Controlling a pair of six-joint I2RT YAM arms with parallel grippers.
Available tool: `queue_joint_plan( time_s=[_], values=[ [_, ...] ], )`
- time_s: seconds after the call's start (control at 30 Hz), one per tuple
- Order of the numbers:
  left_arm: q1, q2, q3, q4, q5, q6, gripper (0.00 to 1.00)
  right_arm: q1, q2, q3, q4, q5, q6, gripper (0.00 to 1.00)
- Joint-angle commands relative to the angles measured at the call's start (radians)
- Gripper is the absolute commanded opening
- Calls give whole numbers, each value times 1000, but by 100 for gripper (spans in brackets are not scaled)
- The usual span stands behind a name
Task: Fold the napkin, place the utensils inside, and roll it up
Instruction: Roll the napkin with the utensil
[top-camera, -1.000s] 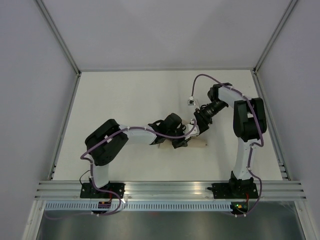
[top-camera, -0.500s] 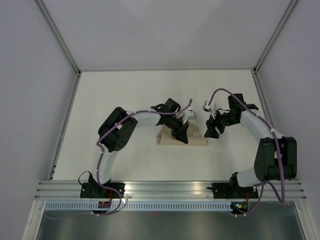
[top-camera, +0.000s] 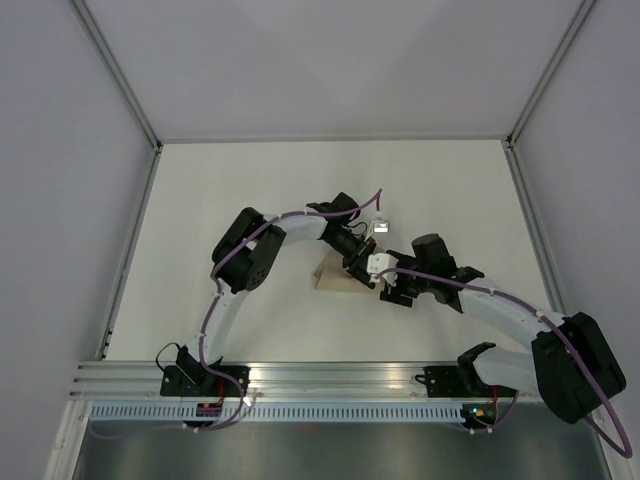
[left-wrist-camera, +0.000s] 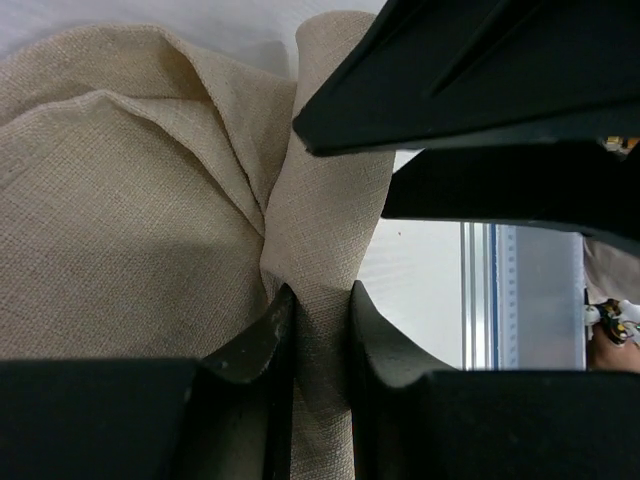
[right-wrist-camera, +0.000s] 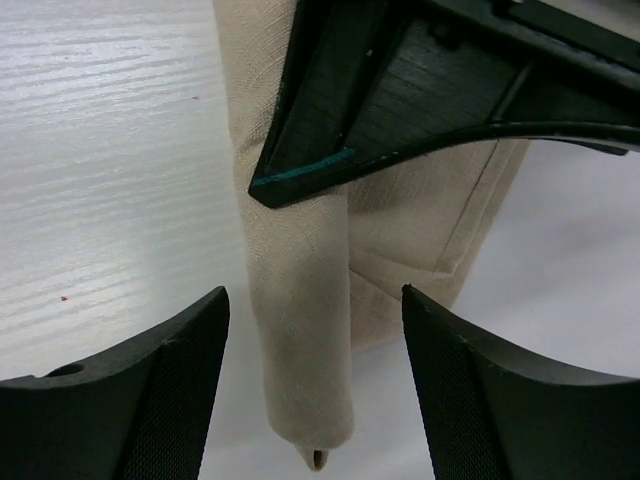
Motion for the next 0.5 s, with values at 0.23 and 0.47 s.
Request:
queue_joint_plan(
  time_s=[0.23, 0.47],
  values=[
    [-12, 57, -7, -116, -98, 42, 11, 108, 62, -54, 176, 165, -2, 55],
    [-10, -46, -19, -56, -213, 2, 38, 106, 141, 34, 26, 158, 14, 17]
  ],
)
